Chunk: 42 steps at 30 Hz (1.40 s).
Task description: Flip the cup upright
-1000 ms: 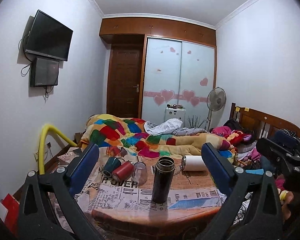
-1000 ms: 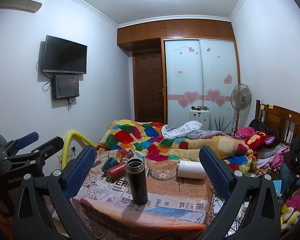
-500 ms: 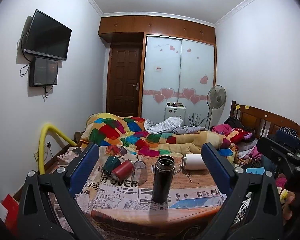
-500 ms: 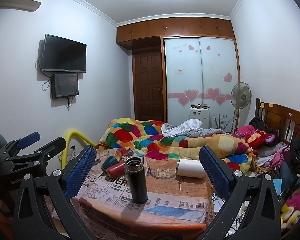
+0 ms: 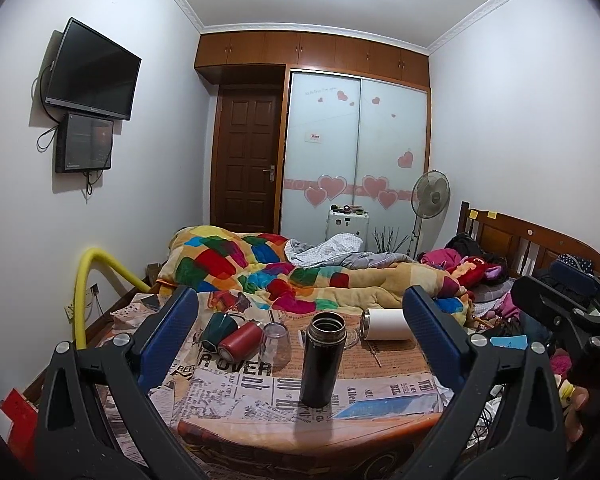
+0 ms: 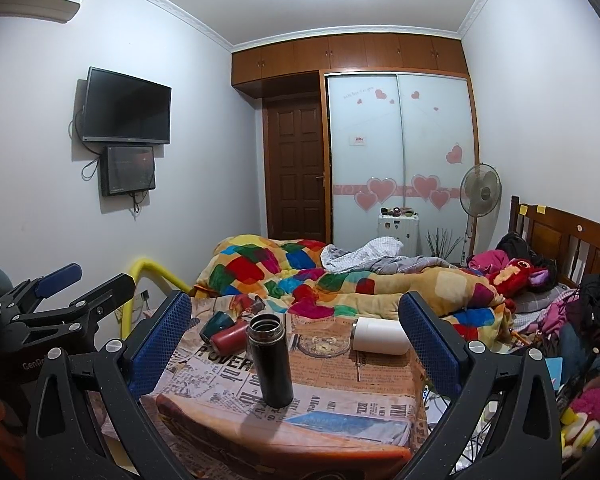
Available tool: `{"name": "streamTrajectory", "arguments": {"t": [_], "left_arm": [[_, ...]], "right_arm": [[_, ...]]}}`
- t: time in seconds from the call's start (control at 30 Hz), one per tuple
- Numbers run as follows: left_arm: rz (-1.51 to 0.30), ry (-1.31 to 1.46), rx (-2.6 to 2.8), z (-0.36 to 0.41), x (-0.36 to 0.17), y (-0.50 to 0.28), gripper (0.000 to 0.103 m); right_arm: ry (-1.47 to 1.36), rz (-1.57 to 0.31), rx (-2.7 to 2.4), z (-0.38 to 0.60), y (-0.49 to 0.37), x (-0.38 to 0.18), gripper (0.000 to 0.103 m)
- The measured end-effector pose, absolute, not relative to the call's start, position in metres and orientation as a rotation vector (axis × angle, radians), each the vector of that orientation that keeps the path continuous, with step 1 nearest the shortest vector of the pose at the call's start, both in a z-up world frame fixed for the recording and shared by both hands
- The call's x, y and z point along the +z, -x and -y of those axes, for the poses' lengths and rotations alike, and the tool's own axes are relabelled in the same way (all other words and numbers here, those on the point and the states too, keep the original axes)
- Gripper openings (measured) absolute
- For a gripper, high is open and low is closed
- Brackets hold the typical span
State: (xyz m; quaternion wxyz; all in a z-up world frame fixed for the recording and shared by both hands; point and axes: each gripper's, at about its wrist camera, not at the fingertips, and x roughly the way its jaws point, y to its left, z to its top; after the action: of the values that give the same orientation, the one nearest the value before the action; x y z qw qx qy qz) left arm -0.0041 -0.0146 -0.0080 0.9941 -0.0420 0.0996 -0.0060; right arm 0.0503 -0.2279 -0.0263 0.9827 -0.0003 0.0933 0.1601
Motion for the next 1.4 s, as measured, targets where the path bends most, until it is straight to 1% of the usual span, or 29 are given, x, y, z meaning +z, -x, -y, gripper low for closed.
{"name": "streamTrajectory", "arguments": {"t": [0.7, 1.4], "left_arm": [[-0.184, 0.082, -0.029, 0.022, -0.003, 0.006, 0.103], [-0.188, 0.097, -0.022, 0.012, -0.005, 0.005, 0.103]], "right_arm": [[0.001, -0.188, 0.320, 0.230, -0.052, -0.029, 0.103], [0.009, -0.202, 0.317, 0.227, -0.055, -0.025, 0.103]]}}
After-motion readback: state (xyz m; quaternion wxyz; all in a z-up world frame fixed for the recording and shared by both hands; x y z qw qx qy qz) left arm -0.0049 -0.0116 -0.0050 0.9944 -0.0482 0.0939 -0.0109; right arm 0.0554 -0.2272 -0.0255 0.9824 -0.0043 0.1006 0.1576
